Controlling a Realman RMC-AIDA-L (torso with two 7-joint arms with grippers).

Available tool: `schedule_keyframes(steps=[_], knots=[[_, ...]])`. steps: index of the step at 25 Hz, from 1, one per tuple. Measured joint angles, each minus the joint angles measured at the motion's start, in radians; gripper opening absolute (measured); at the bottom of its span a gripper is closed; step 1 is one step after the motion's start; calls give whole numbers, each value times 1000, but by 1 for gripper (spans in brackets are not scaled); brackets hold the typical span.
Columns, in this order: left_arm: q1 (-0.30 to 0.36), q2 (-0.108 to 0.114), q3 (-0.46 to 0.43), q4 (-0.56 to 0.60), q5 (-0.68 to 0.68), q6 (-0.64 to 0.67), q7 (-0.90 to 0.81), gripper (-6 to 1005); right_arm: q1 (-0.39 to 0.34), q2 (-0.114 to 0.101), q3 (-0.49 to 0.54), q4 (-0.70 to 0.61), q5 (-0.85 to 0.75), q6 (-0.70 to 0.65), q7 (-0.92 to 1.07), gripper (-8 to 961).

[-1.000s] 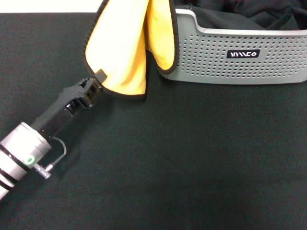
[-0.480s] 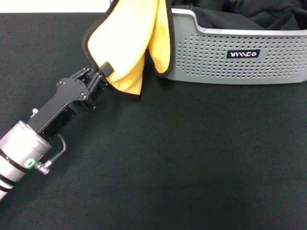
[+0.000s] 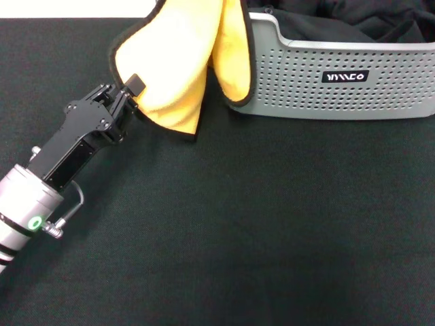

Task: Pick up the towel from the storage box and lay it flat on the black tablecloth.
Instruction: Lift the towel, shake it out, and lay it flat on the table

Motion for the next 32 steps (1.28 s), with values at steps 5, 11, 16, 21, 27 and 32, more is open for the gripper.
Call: schedule_keyframes(steps=[5,11,16,21,27,32], knots=[[7,0,-4,0,-18,8,-8,185,-56,-1,0,-61,40,28,-30,51],[1,3,-3,1,-32,16,-26,65,-98,-3,0,-103,41,45,-37,52],[-1,4,4,27,-23,71,-27,108,-115,-3,0,-104,47,54,-47,53],[-11,5,6,27,-16,63,-33,166,-124,-1,0,-104,65,60,-64,54],[-22,3,14,22,11,52,-35,215,-118,-1,0,-115,65,59,-66,56],[-27,4,69,27,28,57,-39,192,-89,-3,-2,-108,58,41,-60,57]])
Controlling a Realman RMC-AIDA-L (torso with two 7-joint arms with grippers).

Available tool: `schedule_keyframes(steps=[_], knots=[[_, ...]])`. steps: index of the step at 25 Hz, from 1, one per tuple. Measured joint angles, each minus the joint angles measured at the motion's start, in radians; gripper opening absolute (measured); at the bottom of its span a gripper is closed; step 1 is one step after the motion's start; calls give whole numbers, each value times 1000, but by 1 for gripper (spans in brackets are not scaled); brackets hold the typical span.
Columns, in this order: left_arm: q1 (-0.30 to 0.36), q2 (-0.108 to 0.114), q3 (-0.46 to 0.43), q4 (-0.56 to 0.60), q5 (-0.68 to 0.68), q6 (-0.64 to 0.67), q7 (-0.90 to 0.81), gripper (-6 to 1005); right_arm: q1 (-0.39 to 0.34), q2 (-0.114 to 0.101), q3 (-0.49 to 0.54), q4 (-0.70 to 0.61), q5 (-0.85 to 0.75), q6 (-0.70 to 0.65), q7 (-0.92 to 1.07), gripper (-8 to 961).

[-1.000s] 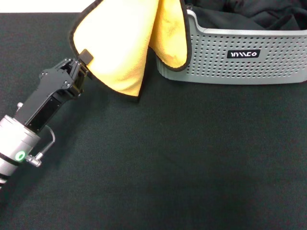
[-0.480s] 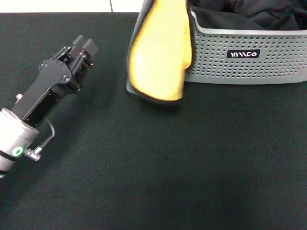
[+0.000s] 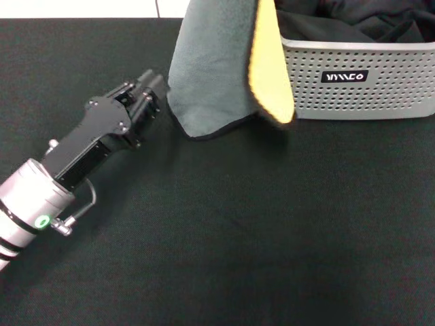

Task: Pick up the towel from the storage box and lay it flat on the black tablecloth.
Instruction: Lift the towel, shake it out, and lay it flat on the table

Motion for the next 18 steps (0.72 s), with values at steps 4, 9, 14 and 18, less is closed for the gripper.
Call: schedule_keyframes(steps=[4,9,14,18], knots=[[0,-7,12,-12,1,-2,38,209,64,1,-7,55,-11,-31,3,58],[6,-9,8,-40,-5,-7,102,359,147,2,-9,147,-26,-53,1,59],[8,-7,11,-41,0,-13,93,457,191,3,-15,189,-56,-79,-2,60],[2,-7,16,-41,5,-22,68,455,208,4,-21,205,-57,-88,-4,61]])
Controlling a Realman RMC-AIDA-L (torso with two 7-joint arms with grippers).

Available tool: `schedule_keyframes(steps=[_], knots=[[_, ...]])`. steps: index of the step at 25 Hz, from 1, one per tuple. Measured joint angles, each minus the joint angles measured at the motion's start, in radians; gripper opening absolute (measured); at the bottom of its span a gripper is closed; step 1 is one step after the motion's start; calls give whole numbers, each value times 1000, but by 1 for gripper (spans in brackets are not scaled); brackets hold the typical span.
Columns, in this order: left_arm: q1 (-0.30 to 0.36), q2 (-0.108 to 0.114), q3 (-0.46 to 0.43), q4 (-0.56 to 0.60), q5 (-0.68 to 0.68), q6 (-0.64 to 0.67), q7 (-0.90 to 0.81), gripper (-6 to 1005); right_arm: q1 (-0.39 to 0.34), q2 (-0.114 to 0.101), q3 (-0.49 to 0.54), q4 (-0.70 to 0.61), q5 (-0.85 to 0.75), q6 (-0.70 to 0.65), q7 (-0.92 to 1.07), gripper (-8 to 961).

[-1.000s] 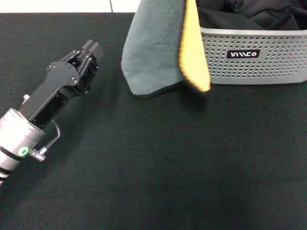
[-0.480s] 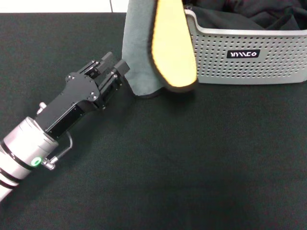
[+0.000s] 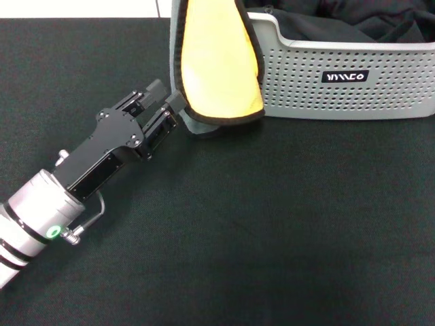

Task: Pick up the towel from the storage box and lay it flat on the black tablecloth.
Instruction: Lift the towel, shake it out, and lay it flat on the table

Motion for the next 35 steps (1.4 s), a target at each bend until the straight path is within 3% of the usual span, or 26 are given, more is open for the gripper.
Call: schedule_keyframes(steps=[20,35], knots=[[-46,-3,8,-15,0,-130,-25,447,10,1,-14,3,7,5,-7,65],[-52,-2,32,-23,-6,-133,-26,440,2,0,-7,-2,8,2,-11,68]])
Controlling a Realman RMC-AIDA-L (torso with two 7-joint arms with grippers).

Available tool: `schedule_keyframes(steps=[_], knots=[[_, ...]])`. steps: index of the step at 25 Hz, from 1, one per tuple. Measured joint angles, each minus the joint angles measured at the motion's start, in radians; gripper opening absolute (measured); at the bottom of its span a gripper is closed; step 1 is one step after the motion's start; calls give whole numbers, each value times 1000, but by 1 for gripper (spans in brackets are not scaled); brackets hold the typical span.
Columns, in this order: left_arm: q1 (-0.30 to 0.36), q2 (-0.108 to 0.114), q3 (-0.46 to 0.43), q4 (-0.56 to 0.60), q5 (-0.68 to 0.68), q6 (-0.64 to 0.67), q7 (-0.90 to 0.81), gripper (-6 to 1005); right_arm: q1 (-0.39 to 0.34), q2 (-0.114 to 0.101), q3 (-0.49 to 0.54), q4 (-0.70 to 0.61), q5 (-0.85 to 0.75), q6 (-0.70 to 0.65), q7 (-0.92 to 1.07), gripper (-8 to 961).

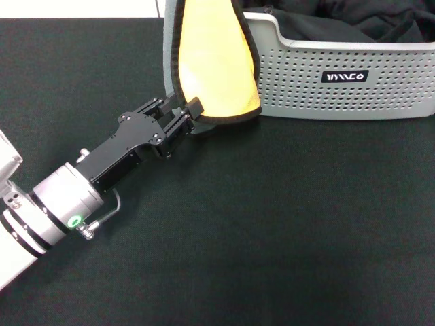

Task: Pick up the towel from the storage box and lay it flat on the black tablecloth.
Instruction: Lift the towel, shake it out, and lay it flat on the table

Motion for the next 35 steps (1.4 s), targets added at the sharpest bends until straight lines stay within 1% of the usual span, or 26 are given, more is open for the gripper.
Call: schedule_keyframes(steps=[9,14,20,27,28,29,30,32,33,35], knots=[[-6,0,-2,-2,-1,-3,0,387,-4,0,0,0,0,4,-1,70],[-4,-1,-3,-1,-2,-1,2,164,-14,0,0,0,0,5,-1,71],[-1,1,0,4,-2,6,-6,47,-50,0,-5,-15,3,17,-1,72],[14,1,-4,8,-33,16,5,50,-119,0,0,-29,49,55,-1,74],[14,1,-3,8,-32,23,9,50,-134,0,1,-39,50,59,0,74],[14,3,0,9,-29,36,13,50,-167,0,0,-66,51,67,5,74],[15,5,1,11,-26,51,16,51,-167,0,0,-66,51,67,5,75],[21,7,6,31,-11,103,16,43,-209,0,-2,-101,52,81,16,75],[26,9,7,49,0,132,13,35,-233,0,-4,-124,53,91,24,75],[50,10,11,121,40,218,0,18,-305,1,-24,-192,53,114,45,76]])
